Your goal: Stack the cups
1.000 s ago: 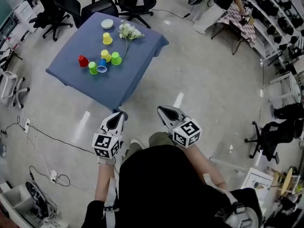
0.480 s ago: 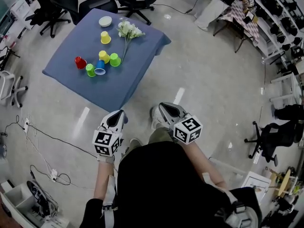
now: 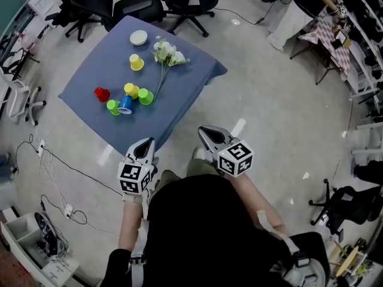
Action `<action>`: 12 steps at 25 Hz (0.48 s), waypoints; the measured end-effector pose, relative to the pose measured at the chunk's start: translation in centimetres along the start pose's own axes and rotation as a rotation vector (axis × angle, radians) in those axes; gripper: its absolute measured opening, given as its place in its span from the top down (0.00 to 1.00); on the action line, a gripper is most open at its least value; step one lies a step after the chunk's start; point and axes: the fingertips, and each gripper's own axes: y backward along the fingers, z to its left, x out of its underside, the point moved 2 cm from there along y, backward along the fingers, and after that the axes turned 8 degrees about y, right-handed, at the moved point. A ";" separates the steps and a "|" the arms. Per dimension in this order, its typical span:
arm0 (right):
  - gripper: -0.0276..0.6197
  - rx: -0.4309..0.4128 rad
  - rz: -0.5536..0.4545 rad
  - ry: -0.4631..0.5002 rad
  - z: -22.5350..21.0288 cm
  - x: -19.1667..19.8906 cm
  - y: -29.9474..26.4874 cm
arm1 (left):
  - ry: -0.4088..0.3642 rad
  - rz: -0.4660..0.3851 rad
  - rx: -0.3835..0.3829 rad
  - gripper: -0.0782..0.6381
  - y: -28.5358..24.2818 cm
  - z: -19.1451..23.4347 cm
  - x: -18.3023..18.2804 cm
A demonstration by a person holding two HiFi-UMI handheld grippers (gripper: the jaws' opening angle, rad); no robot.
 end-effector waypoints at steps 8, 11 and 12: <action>0.93 -0.130 0.058 -0.004 -6.8 -1.4 -3.2 | 0.079 0.037 -0.208 0.88 -4.2 2.4 -2.2; 0.93 -0.152 0.082 -0.005 -8.3 -1.7 -4.7 | 0.115 0.037 -0.266 0.88 -4.8 4.3 -2.7; 0.93 -0.158 0.090 -0.005 -8.6 -1.8 -5.3 | 0.125 0.038 -0.282 0.88 -4.9 5.0 -2.9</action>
